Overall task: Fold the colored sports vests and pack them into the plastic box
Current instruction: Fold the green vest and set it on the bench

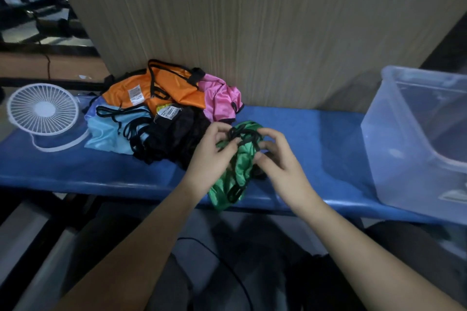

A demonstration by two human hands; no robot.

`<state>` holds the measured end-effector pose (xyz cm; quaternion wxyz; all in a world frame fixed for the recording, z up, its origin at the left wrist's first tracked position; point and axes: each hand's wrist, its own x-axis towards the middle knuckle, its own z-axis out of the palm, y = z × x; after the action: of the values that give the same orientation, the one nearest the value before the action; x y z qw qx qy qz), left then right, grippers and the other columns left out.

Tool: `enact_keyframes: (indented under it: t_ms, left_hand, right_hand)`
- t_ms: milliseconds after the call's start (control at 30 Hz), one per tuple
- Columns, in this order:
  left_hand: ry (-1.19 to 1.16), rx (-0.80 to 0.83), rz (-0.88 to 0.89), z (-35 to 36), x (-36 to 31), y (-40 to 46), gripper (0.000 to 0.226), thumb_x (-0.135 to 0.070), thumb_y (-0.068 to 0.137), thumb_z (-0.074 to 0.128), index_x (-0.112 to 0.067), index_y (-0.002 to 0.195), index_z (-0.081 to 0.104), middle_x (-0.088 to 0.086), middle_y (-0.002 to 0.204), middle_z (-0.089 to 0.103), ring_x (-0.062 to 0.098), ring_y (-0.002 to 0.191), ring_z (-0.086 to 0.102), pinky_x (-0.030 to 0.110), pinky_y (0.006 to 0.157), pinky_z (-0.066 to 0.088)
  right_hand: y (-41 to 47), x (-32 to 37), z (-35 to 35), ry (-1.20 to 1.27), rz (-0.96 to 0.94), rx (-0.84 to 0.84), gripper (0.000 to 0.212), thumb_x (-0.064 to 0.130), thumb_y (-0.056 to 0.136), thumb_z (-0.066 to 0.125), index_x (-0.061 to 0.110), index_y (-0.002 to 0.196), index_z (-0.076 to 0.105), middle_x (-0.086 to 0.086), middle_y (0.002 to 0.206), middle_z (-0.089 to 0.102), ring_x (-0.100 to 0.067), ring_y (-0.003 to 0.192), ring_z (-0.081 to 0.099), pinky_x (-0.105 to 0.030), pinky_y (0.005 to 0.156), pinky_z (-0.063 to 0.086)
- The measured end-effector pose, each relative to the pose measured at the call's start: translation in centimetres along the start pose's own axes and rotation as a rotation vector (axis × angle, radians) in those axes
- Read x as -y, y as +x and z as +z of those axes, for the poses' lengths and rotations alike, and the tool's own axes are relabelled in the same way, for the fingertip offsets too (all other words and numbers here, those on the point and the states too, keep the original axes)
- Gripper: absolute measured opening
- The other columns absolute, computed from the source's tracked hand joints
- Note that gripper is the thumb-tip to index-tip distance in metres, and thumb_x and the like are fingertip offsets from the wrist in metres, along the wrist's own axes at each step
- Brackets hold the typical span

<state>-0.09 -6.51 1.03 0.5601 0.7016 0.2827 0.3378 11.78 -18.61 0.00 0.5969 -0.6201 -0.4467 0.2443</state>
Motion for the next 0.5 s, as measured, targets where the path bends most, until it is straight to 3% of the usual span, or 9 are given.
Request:
enact_keyframes:
  t_ms: [133, 200, 300, 367, 500]
  left_hand:
    - [-0.167, 0.091, -0.029, 0.4, -1.6, -1.0, 0.024, -0.004, 0.101, 0.052, -0.023, 0.117, 0.054, 0.002, 0.102, 0.060, 0.005, 0.078, 0.064, 0.024, 0.065, 0.056]
    - [-0.175, 0.181, -0.002, 0.4, -2.2, -1.5, 0.037, 0.008, 0.099, 0.048, -0.020, 0.123, 0.053, 0.002, 0.104, 0.059, 0.004, 0.078, 0.066, 0.026, 0.068, 0.057]
    - [-0.046, 0.271, 0.081, 0.6, -2.3, -2.2, 0.057, 0.013, 0.092, 0.057, -0.028, 0.131, 0.051, 0.004, 0.115, 0.055, 0.009, 0.080, 0.067, 0.026, 0.072, 0.056]
    - [0.018, 0.289, 0.108, 0.7, -2.2, -2.7, 0.068, 0.008, 0.088, 0.066, -0.038, 0.135, 0.050, 0.003, 0.119, 0.050, 0.009, 0.079, 0.064, 0.022, 0.073, 0.051]
    - [0.075, 0.281, 0.148, 1.2, -1.8, -3.9, 0.062, -0.001, 0.086, 0.074, -0.040, 0.132, 0.055, -0.002, 0.125, 0.053, 0.018, 0.096, 0.065, 0.026, 0.079, 0.050]
  right_hand:
    - [-0.7, 1.2, -1.1, -0.032, -0.020, -0.014, 0.066, 0.043, 0.079, 0.073, 0.024, 0.136, 0.046, 0.004, 0.129, 0.060, -0.013, 0.115, 0.059, -0.037, 0.097, 0.049]
    - [-0.9, 1.4, -1.5, -0.086, -0.025, -0.050, 0.066, 0.035, 0.077, 0.079, 0.026, 0.134, 0.046, 0.009, 0.130, 0.060, -0.009, 0.119, 0.058, -0.034, 0.100, 0.048]
    - [-1.2, 1.6, -2.2, -0.065, -0.038, -0.121, 0.054, 0.010, 0.079, 0.071, 0.024, 0.127, 0.052, 0.007, 0.116, 0.066, -0.010, 0.109, 0.064, -0.039, 0.100, 0.051]
    - [-1.5, 1.8, -2.5, 0.036, -0.020, -0.119, 0.050, -0.005, 0.083, 0.060, 0.019, 0.126, 0.054, -0.005, 0.107, 0.070, -0.018, 0.096, 0.068, -0.043, 0.088, 0.055]
    - [-2.7, 2.4, -3.3, 0.227, 0.027, -0.031, 0.048, -0.024, 0.088, 0.045, 0.008, 0.124, 0.048, -0.014, 0.091, 0.067, -0.020, 0.075, 0.061, -0.030, 0.063, 0.051]
